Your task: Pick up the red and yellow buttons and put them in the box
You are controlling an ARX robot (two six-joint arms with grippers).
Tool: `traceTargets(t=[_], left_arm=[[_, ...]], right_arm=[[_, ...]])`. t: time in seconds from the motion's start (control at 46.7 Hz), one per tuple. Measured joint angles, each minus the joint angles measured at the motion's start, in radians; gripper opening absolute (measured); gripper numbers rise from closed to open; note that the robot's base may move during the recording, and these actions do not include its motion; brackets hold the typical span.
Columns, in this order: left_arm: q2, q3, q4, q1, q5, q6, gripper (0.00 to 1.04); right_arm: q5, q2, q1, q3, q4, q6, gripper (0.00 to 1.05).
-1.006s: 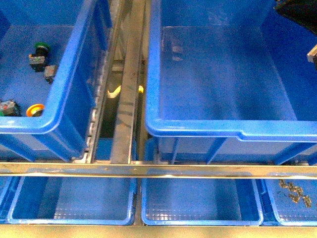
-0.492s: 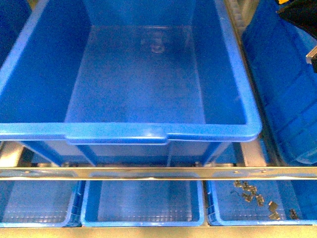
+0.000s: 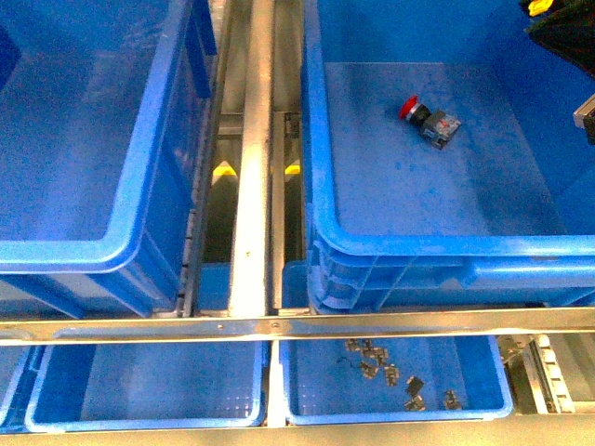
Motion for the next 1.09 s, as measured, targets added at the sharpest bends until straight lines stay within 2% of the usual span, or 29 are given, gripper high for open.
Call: traceTargets(t=[0.471,0.621,0.942,0.984,1.091], left_arm=[[-0.153,0.000,-0.153,0.000,-0.003,0.000,0.03],[-0.291,0.000,-0.322,0.000,-0.003,0.001,0.03],[-0.313,0.000,-0.330,0.002,-0.003,0.001,0.03],[-0.313,0.000,-0.330,0.002,-0.004,0.001,0.06],[-0.313,0.000,-0.330,0.002,-0.003,0.001,0.29]], right_arm=[[0.002,0.000,0.020,-0.005,0.005,0.019,0.33],[0.010,0.000,0.020,-0.005,0.005,0.025,0.33],[0.009,0.039,-0.005,0.011,0.006,0.057,0.33],[0.006,0.054,-0.012,0.021,0.006,0.061,0.33],[0.006,0.154,-0.045,0.105,0.010,0.064,0.33]])
